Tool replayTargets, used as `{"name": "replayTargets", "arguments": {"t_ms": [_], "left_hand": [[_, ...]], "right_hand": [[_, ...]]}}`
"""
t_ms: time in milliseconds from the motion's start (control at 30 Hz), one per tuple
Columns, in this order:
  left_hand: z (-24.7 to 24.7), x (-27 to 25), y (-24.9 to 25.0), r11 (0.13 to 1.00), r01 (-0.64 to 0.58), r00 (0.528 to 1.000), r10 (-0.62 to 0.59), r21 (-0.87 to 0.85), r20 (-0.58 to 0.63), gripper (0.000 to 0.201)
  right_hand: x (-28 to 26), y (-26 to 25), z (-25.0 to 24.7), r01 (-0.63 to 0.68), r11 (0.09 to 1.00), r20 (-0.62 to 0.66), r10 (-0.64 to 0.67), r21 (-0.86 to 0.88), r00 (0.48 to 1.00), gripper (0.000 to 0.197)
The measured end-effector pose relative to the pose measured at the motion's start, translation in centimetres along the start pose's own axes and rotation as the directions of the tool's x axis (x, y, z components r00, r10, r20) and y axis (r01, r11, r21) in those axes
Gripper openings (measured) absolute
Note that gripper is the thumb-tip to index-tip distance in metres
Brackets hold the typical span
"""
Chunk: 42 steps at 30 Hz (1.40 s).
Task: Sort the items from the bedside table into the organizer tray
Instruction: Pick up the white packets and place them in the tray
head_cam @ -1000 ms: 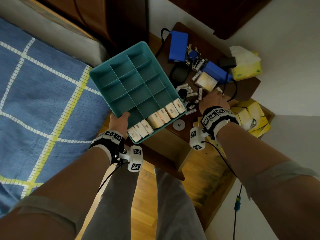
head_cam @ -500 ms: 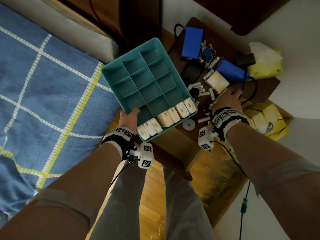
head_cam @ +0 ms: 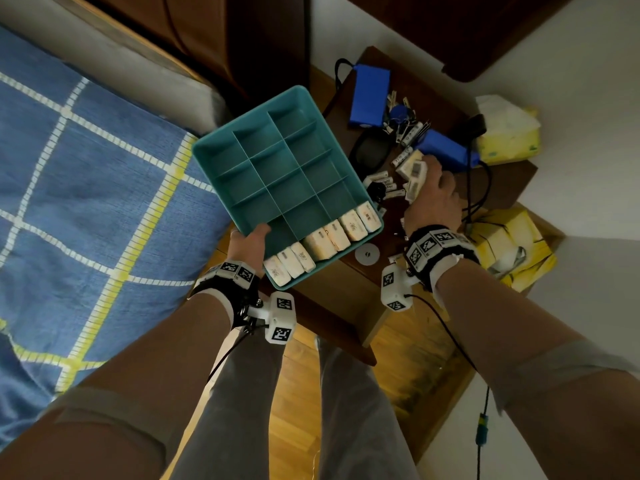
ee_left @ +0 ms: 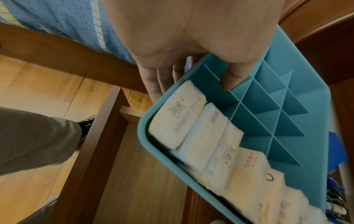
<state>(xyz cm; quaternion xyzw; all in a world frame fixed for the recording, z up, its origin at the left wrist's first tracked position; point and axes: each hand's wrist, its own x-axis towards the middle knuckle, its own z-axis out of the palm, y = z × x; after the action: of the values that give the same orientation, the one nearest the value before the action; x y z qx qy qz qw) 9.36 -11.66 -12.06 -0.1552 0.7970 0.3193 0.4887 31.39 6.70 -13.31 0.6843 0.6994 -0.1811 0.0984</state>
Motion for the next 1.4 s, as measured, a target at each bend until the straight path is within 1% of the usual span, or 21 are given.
{"name": "replayTargets", "arguments": {"t_ms": [67,133,200,267,333,433,533,600,667,733,833,900,967,1033,1100,1200,1267,1400], "left_hand": [[0.1,0.1,0.1,0.998,0.003,1.0,-0.002,-0.059,0.005,0.045],[0.3,0.2,0.2,0.995,-0.001,1.0,0.002,-0.096,0.006,0.043],[0.3,0.1,0.3,0.995,-0.006,1.0,0.007,-0.103,0.008,0.037],[0.3,0.0,0.5,0.994,0.0,1.0,0.003,-0.113,0.019,0.033],[0.2,0.2,0.5,0.992,0.009,0.999,-0.005,-0.125,0.036,0.035],[0.2,0.4,0.6,0.992,0.013,0.999,-0.009,-0.124,0.032,0.034],[0.1,0.6,0.6,0.995,0.01,1.0,-0.007,-0.103,0.025,0.038],[0.1,0.7,0.6,0.995,0.01,1.0,-0.007,-0.099,0.029,0.038],[0.0,0.7,0.6,0.995,0.016,0.999,-0.012,-0.103,0.04,0.038],[0.0,0.6,0.6,0.995,0.017,0.999,-0.013,-0.099,0.042,0.039],[0.0,0.7,0.5,0.997,0.007,0.999,-0.004,-0.082,0.034,0.042],[-0.1,0.6,0.4,0.997,0.001,0.999,0.001,-0.079,0.034,0.041],[-0.1,0.5,0.4,0.997,-0.004,0.999,0.007,-0.08,0.038,0.04],[-0.2,0.4,0.5,0.997,-0.014,0.999,0.018,-0.076,0.043,0.04],[-0.2,0.4,0.5,0.998,-0.027,0.998,0.03,-0.064,0.054,0.044],[-0.3,0.3,0.4,0.998,-0.038,0.997,0.041,-0.056,0.058,0.044],[-0.2,0.3,0.4,0.997,-0.039,0.998,0.042,-0.063,0.055,0.042],[-0.3,0.2,0.3,0.998,-0.04,0.997,0.043,-0.056,0.062,0.04]], "right_hand": [[1.0,-0.2,-0.2,0.021,0.999,0.054,-0.019,-0.034,0.998,0.094],[1.9,-0.3,0.0,-0.008,1.0,0.136,0.007,0.007,0.991,0.094],[2.2,-0.6,0.3,-0.052,0.997,0.171,0.042,0.055,0.984,0.089],[2.3,-1.1,0.7,-0.065,0.996,0.112,0.058,0.059,0.992,0.083],[2.5,-1.3,1.0,-0.084,0.996,0.049,0.082,0.037,0.995,0.081],[3.1,-1.2,1.4,-0.137,0.99,0.057,0.136,0.025,0.989,0.081],[3.4,-1.1,1.7,-0.13,0.991,0.085,0.129,0.008,0.988,0.072],[3.5,-1.2,1.7,-0.15,0.989,0.096,0.148,0.01,0.984,0.071],[3.5,-1.6,1.7,-0.196,0.98,0.073,0.194,0.017,0.978,0.07],[3.4,-1.8,1.6,-0.226,0.973,0.025,0.225,0.043,0.974,0.064],[3.0,-1.6,1.2,-0.197,0.979,-0.054,0.2,0.06,0.978,0.046],[2.8,-1.4,0.8,-0.156,0.987,-0.068,0.159,0.044,0.985,0.038],[2.7,-1.3,0.2,-0.13,0.99,-0.028,0.132,0.049,0.991,0.043],[2.7,-1.1,-0.1,-0.111,0.994,0.034,0.111,0.008,0.993,0.056],[2.6,-1.0,0.1,-0.09,0.995,0.074,0.093,-0.035,0.993,0.06],[2.0,-0.9,0.7,-0.111,0.994,0.08,0.109,0.02,0.991,0.055],[1.3,-1.0,0.7,-0.111,0.993,0.047,0.11,0.037,0.993,0.05],[-0.5,-1.3,-0.7,-0.061,0.996,-0.046,0.064,0.067,0.997,0.038]]}}
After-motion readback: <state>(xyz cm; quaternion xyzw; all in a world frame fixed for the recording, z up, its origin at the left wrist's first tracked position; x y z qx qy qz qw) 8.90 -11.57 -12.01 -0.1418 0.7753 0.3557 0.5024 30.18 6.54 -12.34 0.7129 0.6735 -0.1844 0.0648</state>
